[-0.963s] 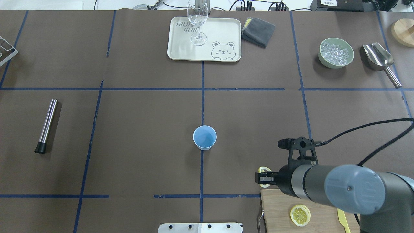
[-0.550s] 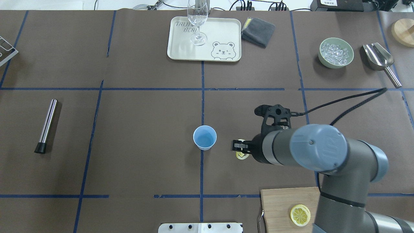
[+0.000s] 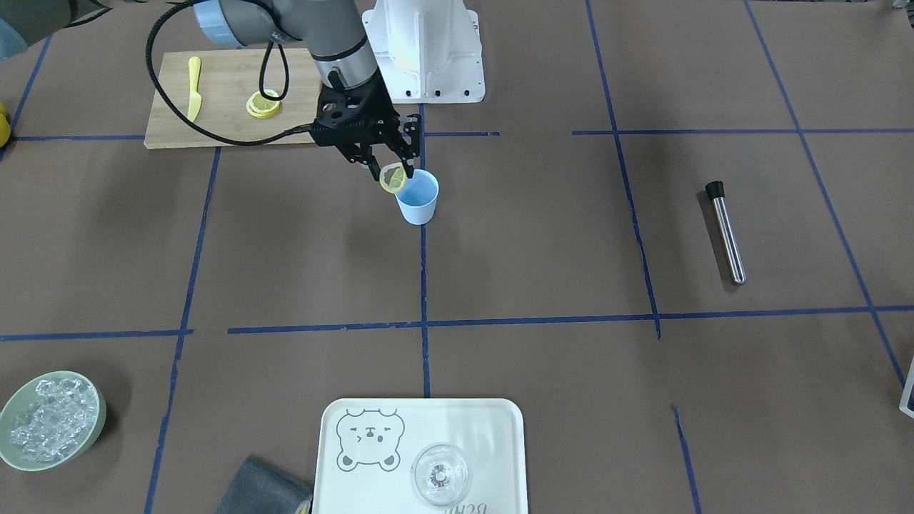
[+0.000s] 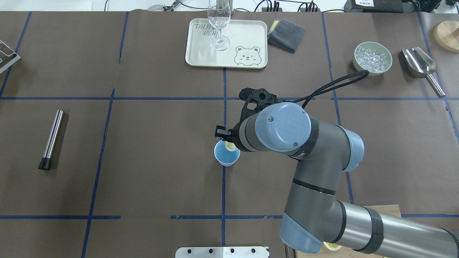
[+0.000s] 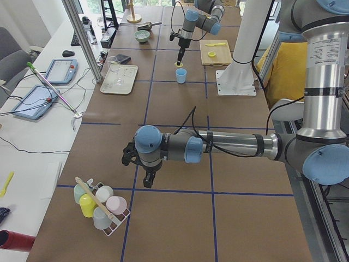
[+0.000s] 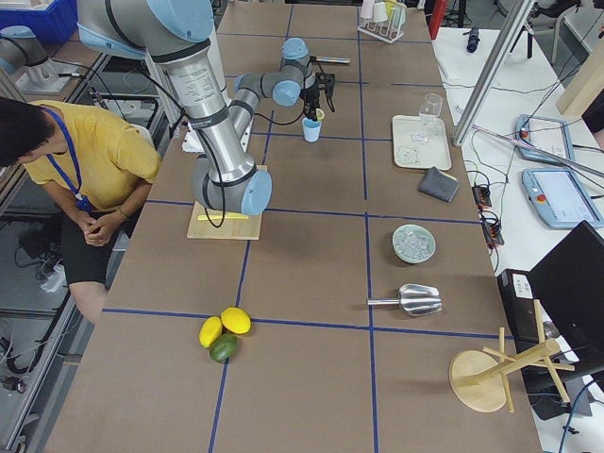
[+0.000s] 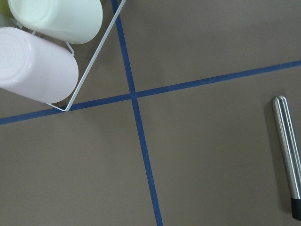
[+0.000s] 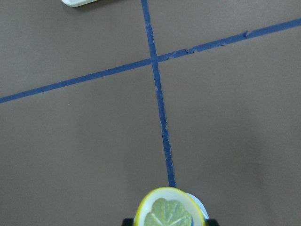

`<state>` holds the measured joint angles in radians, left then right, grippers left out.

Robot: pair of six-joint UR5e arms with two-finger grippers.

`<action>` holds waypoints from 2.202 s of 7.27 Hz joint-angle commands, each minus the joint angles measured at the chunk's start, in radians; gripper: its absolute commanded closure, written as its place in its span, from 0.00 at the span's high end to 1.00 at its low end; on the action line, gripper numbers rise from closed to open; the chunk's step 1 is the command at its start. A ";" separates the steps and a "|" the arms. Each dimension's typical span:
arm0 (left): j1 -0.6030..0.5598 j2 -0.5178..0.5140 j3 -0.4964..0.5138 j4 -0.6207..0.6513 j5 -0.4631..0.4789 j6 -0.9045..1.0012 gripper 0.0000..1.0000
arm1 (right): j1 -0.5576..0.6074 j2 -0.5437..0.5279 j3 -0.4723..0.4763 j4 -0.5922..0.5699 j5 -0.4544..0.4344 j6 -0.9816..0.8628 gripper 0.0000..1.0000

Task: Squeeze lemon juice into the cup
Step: 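Lower the right gripper and release the lemon slice into the blue cup, then raise the right gripper away from the cup while the left gripper grasps the metal rod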

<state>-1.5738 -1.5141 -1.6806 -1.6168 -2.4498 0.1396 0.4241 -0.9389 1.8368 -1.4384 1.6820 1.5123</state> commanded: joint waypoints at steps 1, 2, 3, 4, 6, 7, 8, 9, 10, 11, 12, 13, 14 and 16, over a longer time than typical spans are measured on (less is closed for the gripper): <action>0.000 0.000 -0.004 0.000 0.000 0.000 1.00 | -0.005 -0.001 -0.019 0.001 0.002 0.016 0.60; 0.000 0.000 -0.004 0.000 0.000 0.000 1.00 | -0.014 -0.009 -0.019 0.001 0.004 0.017 0.61; 0.000 0.000 -0.005 -0.002 0.000 0.000 1.00 | -0.022 -0.009 -0.018 0.001 0.004 0.022 0.62; 0.000 0.000 -0.004 -0.002 0.000 0.000 1.00 | -0.025 -0.006 -0.018 0.003 0.004 0.022 0.64; -0.002 0.000 -0.004 -0.002 0.000 0.002 1.00 | -0.027 -0.006 -0.019 0.001 0.002 0.022 0.68; -0.002 0.000 -0.005 0.000 0.000 0.002 1.00 | -0.027 -0.004 -0.019 0.003 0.004 0.023 0.71; -0.002 0.000 -0.005 -0.002 0.000 0.002 1.00 | -0.028 -0.001 -0.019 0.000 0.002 0.023 0.76; -0.002 0.000 -0.004 0.000 0.000 0.002 1.00 | -0.028 -0.004 -0.013 0.000 0.004 0.023 0.81; -0.002 -0.001 0.008 0.000 0.000 -0.002 1.00 | -0.006 -0.009 0.016 -0.010 0.056 0.019 0.87; 0.001 -0.003 0.027 -0.012 0.000 -0.006 1.00 | 0.078 -0.083 0.086 -0.008 0.187 0.011 1.00; 0.009 -0.011 0.070 -0.134 0.002 -0.061 1.00 | 0.150 -0.178 0.154 -0.004 0.264 -0.024 1.00; 0.081 -0.011 0.085 -0.284 0.003 -0.234 1.00 | 0.195 -0.261 0.192 0.003 0.294 -0.115 1.00; 0.185 -0.012 0.084 -0.392 0.009 -0.412 1.00 | 0.262 -0.327 0.203 0.003 0.333 -0.227 1.00; 0.363 -0.061 0.087 -0.506 0.027 -0.694 0.97 | 0.382 -0.431 0.203 0.004 0.427 -0.407 1.00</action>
<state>-1.3207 -1.5419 -1.5964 -2.0488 -2.4355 -0.3867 0.7369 -1.3066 2.0355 -1.4352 2.0596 1.2118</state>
